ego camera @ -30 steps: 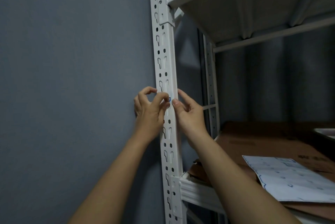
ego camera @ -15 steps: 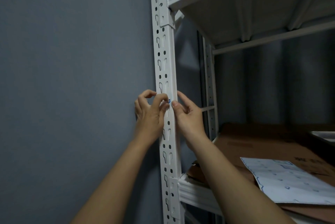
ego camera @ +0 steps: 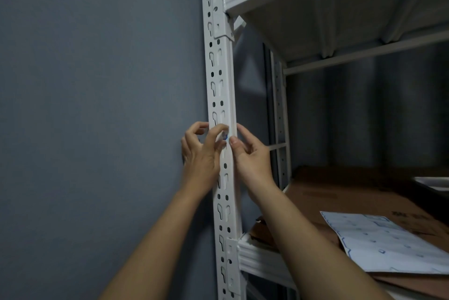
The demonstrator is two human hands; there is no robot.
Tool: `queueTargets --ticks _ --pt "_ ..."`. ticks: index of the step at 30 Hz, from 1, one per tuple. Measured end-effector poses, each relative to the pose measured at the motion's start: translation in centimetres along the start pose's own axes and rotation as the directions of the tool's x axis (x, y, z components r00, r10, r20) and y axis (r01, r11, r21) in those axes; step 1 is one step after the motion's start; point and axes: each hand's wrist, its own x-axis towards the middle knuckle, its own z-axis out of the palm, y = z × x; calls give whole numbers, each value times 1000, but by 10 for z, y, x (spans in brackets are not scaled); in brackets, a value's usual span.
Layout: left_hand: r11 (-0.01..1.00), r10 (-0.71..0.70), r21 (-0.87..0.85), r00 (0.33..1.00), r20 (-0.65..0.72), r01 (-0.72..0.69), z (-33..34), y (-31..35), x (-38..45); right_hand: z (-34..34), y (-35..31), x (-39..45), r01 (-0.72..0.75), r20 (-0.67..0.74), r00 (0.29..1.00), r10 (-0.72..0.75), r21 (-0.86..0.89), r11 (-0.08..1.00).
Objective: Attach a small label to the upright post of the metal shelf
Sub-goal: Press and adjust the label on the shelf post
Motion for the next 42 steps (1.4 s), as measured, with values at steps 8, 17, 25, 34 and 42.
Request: queueTargets --ticks 8,17,25,34,42 --pt "999 -12 45 999 45 10 -1 -5 3 1 2 2 -5 -11 1000 5 8 1000" --pt "998 -17 55 1000 17 16 0 -5 2 1 7 3 -16 -13 1000 16 1 1000" --pt "996 -49 69 999 -6 50 -11 1 4 0 7 4 -9 -14 1000 8 -8 1000" --pt "934 244 291 966 -87 -209 -25 8 10 -1 3 2 -13 -6 1000 13 21 1000" --pt "837 421 426 901 -103 -342 -27 12 15 -1 4 3 -12 4 1000 12 13 1000"
